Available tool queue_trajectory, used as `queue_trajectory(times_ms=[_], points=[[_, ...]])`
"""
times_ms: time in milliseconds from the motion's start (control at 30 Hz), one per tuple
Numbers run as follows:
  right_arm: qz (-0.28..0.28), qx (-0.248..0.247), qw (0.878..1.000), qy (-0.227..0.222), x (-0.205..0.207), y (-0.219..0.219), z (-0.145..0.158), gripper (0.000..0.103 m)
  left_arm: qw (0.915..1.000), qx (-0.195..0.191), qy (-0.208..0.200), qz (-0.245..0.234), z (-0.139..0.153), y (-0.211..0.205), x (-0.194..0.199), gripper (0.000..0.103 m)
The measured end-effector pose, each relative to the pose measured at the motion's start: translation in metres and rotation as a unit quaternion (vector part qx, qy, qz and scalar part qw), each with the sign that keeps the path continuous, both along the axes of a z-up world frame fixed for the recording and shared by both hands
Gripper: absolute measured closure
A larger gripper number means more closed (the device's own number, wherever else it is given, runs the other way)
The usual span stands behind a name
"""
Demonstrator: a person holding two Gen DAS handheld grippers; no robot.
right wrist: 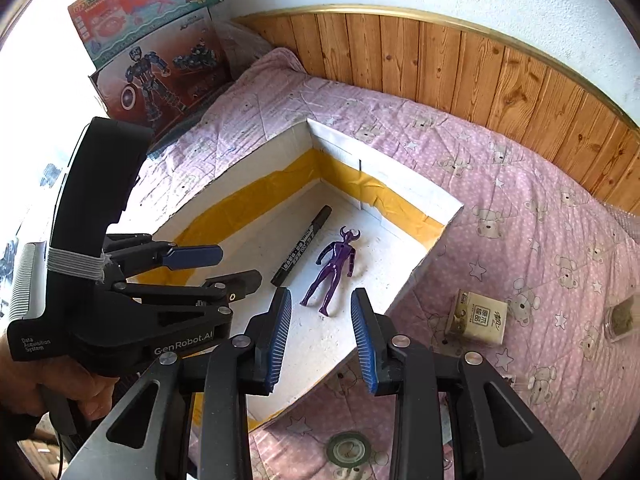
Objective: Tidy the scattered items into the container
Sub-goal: 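Move both tools back toward the green tape roll and pink stapler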
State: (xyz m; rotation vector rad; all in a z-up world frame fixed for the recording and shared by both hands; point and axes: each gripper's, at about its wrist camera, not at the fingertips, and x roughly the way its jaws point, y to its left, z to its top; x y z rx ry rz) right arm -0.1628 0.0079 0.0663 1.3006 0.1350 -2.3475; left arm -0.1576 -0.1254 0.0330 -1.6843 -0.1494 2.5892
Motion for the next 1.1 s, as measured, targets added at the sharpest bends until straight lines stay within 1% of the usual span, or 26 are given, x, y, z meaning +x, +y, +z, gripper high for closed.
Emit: queue_trajectory(times_ms=[233, 300, 400, 500, 600, 700, 767, 867, 967, 1100], points=[[0.026, -0.022, 0.997, 0.071, 0.060, 0.012, 0.021, 0.070, 0.9985, 0.003, 0.053, -0.015, 0.031, 0.021, 0.056, 0.056], [0.029, -0.033, 0.995, 0.085, 0.076, 0.018, 0.025, 0.070, 0.9977, 0.012, 0.063, -0.021, 0.036, 0.026, 0.073, 0.056], [0.027, -0.052, 0.993, 0.099, 0.098, 0.032, 0.027, 0.070, 0.9960, 0.038, 0.069, -0.041, 0.037, 0.035, 0.098, 0.056], [0.027, -0.071, 0.991, 0.114, 0.120, 0.047, 0.025, 0.070, 0.9929, 0.052, 0.081, -0.069, 0.037, 0.050, 0.124, 0.056], [0.027, -0.083, 0.988, 0.130, 0.143, 0.061, 0.022, 0.070, 0.9898, 0.048, 0.090, -0.099, 0.035, 0.071, 0.146, 0.056], [0.019, -0.089, 0.986, 0.139, 0.162, 0.078, 0.014, 0.070, 0.9880, 0.047, 0.084, -0.120, 0.026, 0.090, 0.159, 0.056], [0.006, -0.092, 0.987, 0.135, 0.171, 0.092, 0.005, 0.070, 0.9869, 0.059, 0.071, -0.132, 0.014, 0.102, 0.162, 0.056], [-0.024, -0.098, 0.988, 0.118, 0.179, 0.117, -0.015, 0.070, 0.9872, 0.067, 0.047, -0.137, -0.008, 0.117, 0.159, 0.056], [-0.068, -0.103, 0.988, 0.093, 0.181, 0.146, -0.040, 0.070, 0.9878, 0.072, 0.024, -0.136, -0.031, 0.129, 0.152, 0.056], [-0.135, -0.106, 0.984, 0.051, 0.176, 0.183, -0.073, 0.070, 0.9891, 0.069, 0.010, -0.129, -0.055, 0.140, 0.140, 0.056]])
